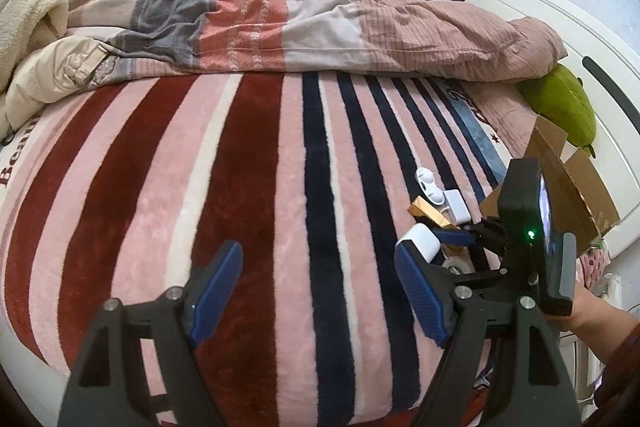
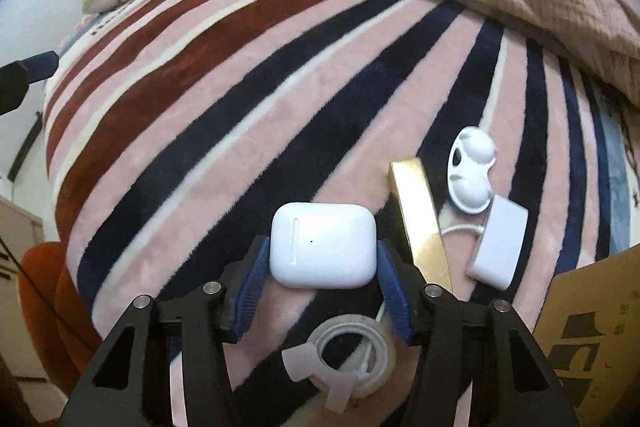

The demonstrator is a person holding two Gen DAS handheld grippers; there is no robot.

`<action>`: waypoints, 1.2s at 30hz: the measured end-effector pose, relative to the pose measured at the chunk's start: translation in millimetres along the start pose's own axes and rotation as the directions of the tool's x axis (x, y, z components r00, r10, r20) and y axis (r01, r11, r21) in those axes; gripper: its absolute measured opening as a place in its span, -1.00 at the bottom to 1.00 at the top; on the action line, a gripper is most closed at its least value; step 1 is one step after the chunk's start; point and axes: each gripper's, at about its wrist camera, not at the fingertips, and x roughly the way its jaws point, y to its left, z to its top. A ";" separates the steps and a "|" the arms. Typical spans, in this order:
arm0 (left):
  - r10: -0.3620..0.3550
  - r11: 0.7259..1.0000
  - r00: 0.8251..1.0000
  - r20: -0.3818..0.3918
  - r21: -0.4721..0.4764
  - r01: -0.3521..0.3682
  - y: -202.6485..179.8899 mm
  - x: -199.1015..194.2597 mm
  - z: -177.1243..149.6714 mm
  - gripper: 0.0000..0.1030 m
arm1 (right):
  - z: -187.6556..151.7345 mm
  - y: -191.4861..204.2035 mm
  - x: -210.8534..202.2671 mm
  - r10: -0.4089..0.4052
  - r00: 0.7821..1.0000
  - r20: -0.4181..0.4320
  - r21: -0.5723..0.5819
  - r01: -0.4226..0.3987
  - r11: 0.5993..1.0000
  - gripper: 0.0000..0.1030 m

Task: Organize rigid objects
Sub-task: 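Move the right gripper back and grasp the white earbud case, then carry the earbud case into the box and release it with the right gripper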

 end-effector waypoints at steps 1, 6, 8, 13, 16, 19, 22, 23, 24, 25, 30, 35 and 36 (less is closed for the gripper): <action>-0.011 1.000 1.000 -0.002 0.000 0.011 -1.8 0.0 0.8 0.47 | -0.2 2.9 -3.7 -0.006 1.000 0.014 -0.018 0.006 1.000 -0.04; -0.111 0.994 0.994 -0.002 0.019 0.111 -21.3 -2.6 8.5 0.47 | 4.7 14.0 -42.9 0.074 0.993 0.090 -0.066 -0.068 0.995 -0.04; -0.160 0.987 0.987 -0.001 0.031 0.160 -33.6 -3.5 12.9 0.47 | 8.3 17.5 -61.6 0.093 0.988 0.121 -0.087 -0.083 0.993 -0.04; -0.324 0.944 0.946 0.005 0.070 0.323 -74.6 -6.1 31.3 0.29 | 12.6 15.0 -120.1 0.143 0.964 0.226 -0.133 -0.115 0.984 -0.04; -0.414 0.904 0.910 -0.018 0.110 0.413 -107.7 -1.4 44.7 -0.04 | 8.5 2.3 -148.8 0.147 0.948 0.282 -0.152 -0.107 0.983 -0.04; -0.473 0.870 0.880 -0.039 0.138 0.473 -136.4 4.2 56.9 -0.37 | -0.1 -14.6 -170.3 0.121 0.938 0.325 -0.148 -0.076 0.986 -0.04; -0.509 0.838 0.858 -0.069 0.190 0.512 -171.7 13.5 68.0 -0.38 | -11.8 -39.3 -187.2 0.082 0.931 0.356 -0.118 -0.043 0.992 -0.04; -0.518 0.827 0.851 -0.088 0.202 0.524 -184.9 19.1 71.5 -0.38 | -16.9 -47.8 -192.6 0.065 0.929 0.363 -0.103 -0.029 0.994 -0.04; -0.523 0.820 0.846 -0.104 0.210 0.533 -195.4 23.7 73.9 -0.38 | -21.5 -57.6 -197.1 0.052 0.928 0.368 -0.089 -0.020 0.996 -0.04; -0.524 0.814 0.843 -0.122 0.219 0.538 -206.6 28.7 76.6 -0.38 | -27.0 -68.9 -201.2 0.039 0.929 0.368 -0.069 -0.015 0.998 -0.04; -0.474 0.798 0.845 -0.248 0.285 0.531 -268.0 58.9 81.6 -0.38 | -46.3 -118.6 -208.4 -0.009 0.949 0.317 0.034 -0.002 0.999 -0.04; -0.418 0.805 0.842 -0.341 0.290 0.517 -290.9 80.8 81.2 -0.37 | -55.2 -152.0 -197.9 -0.010 0.978 0.209 0.086 -0.008 0.996 -0.04; -0.395 0.810 0.852 -0.343 0.306 0.500 -294.0 80.9 81.0 -0.37 | -55.4 -157.8 -193.5 -0.002 0.984 0.177 0.096 -0.016 0.995 -0.04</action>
